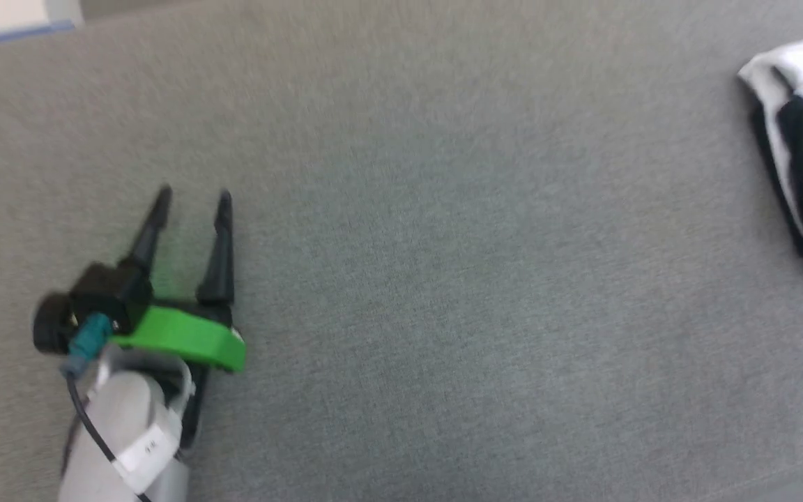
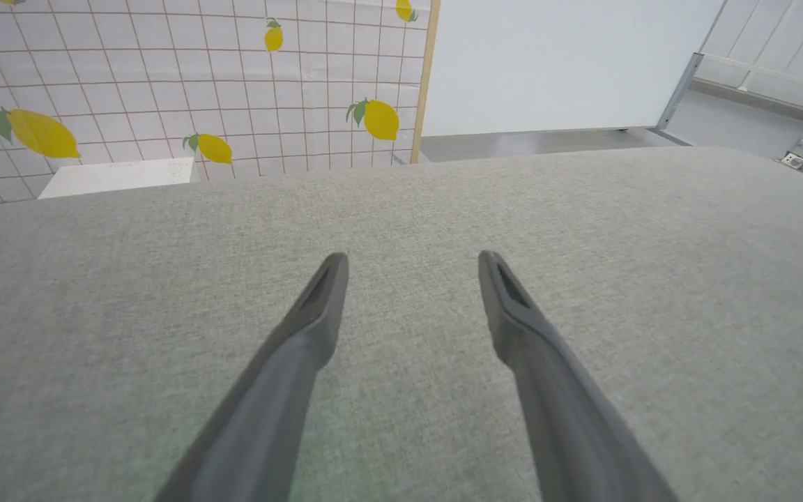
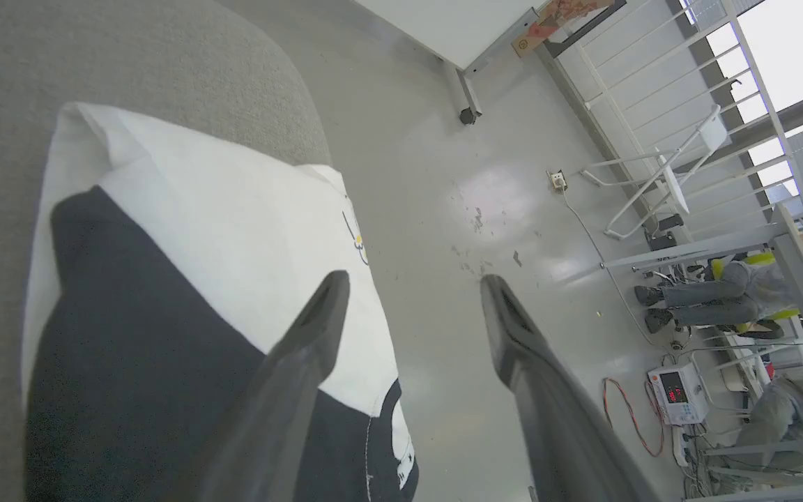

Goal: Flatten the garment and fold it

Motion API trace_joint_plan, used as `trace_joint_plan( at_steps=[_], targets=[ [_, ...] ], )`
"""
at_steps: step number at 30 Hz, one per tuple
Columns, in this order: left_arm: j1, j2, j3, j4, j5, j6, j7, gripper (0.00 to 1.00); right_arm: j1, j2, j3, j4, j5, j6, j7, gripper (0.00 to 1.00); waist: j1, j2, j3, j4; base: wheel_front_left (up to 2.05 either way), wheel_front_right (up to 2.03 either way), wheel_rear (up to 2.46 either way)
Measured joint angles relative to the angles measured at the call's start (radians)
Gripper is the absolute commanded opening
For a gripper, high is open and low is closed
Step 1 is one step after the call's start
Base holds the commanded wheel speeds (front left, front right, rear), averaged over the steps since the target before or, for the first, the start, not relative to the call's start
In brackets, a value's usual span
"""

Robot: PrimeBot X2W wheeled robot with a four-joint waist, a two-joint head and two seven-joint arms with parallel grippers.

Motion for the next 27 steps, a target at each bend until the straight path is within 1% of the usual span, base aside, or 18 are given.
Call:
trace_joint_plan(
  at_steps=[4, 7, 11, 13, 16, 19, 22, 25, 27],
  targets=[
    [0.054, -0.022, -0.001, 0.044, -0.018, 0.0, -0.009, 1.0, 0.069, 0.036, 0.0, -0.03, 0.083, 0.0, -0.057, 1.0, -0.0001, 0.0, -0.086, 0.011, 0.0, 0.0, 0.0],
    [0.087, -0.037, -0.004, 0.062, -0.019, 0.001, -0.011, 1.0, 0.144, 0.078, 0.011, -0.094, 0.154, 0.0, -0.094, 1.0, -0.0001, 0.0, -0.15, 0.022, 0.0, 0.0, 0.0],
    [0.117, -0.06, 0.002, 0.069, -0.021, 0.015, -0.011, 1.0, 0.263, 0.127, 0.047, -0.224, 0.257, 0.0, -0.137, 1.0, -0.0001, 0.0, -0.232, 0.046, 0.0, 0.0, 0.0],
    [0.125, -0.069, 0.006, 0.064, -0.023, 0.022, -0.012, 1.0, 0.325, 0.148, 0.065, -0.308, 0.306, 0.0, -0.155, 1.0, -0.0002, 0.0, -0.269, 0.064, 0.0, 0.0, 0.0],
    [0.136, -0.08, 0.005, 0.064, -0.026, 0.022, -0.014, 1.0, 0.413, 0.187, 0.091, -0.421, 0.363, 0.0, -0.175, 1.0, -0.0002, 0.0, -0.309, 0.098, 0.0, 0.0, 0.0],
    [0.158, -0.088, 0.002, 0.067, -0.026, 0.022, -0.016, 1.0, 0.496, 0.233, 0.114, -0.521, 0.394, 0.0, -0.178, 1.0, -0.0002, 0.0, -0.34, 0.137, 0.0, 0.0, 0.0],
    [0.172, -0.094, 0.005, 0.071, -0.026, 0.026, -0.016, 1.0, 0.562, 0.289, 0.133, -0.589, 0.407, 0.0, -0.185, 1.0, -0.0002, 0.0, -0.368, 0.176, 0.0, 0.0, 0.0],
    [0.179, -0.097, 0.007, 0.076, -0.026, 0.027, -0.016, 1.0, 0.609, 0.334, 0.157, -0.629, 0.41, 0.0, -0.186, 1.0, -0.0002, 0.0, -0.395, 0.209, 0.0, 0.0, 0.0],
    [0.183, -0.1, 0.005, 0.082, -0.027, 0.027, -0.016, 1.0, 0.632, 0.346, 0.172, -0.632, 0.409, 0.0, -0.188, 1.0, -0.0002, 0.0, -0.409, 0.23, 0.0, 0.0, 0.0]
  ],
)
